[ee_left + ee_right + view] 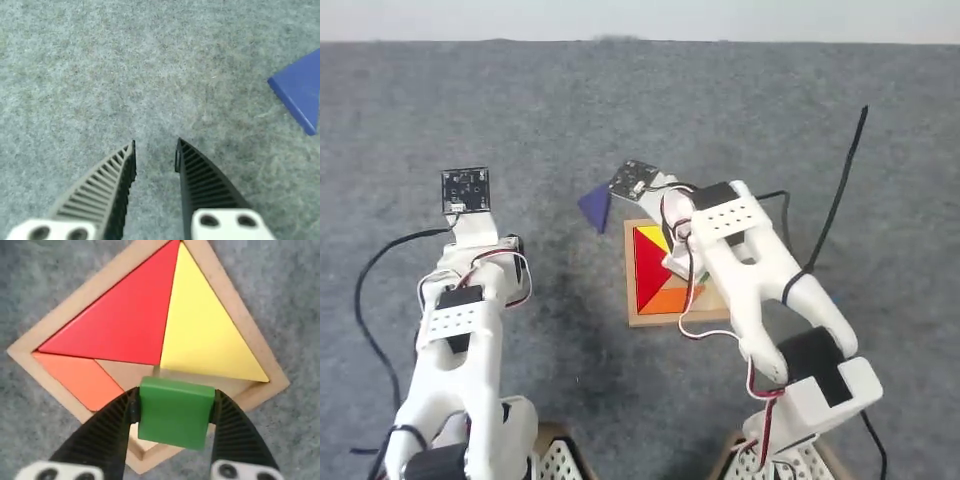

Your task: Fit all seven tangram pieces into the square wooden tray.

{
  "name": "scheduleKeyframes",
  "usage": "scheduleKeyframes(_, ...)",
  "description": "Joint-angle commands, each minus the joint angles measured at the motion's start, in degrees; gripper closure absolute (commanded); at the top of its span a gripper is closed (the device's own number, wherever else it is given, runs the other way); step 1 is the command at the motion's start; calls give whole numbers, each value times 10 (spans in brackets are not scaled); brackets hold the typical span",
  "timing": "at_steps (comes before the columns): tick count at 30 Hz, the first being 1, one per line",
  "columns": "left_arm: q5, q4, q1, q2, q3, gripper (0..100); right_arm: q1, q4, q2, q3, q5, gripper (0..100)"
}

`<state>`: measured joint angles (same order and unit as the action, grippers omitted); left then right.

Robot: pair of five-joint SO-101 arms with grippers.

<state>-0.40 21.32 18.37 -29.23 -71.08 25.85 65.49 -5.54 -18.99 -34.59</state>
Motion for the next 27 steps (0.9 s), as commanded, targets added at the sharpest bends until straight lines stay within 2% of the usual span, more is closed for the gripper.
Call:
scheduleKeyframes(1,-9,-14,-4,1,4,877,4,10,2,33,-5,769)
scheduleKeyframes(11,-9,-14,-4,1,4,877,6,5,7,33,-6,744)
scheduleKeyframes(15,-9,-14,-4,1,4,877,-20,11,26,51,-2,746)
scheduleKeyframes(18,-9,-14,-4,1,4,877,-40,-6,35,53,30,746)
scheduleKeyframes(22,-9,-14,-4,1,4,877,-57,-50,35,51,77,805)
scheduleKeyframes(27,-9,-14,-4,1,4,877,-49,-65,14,46,78,820)
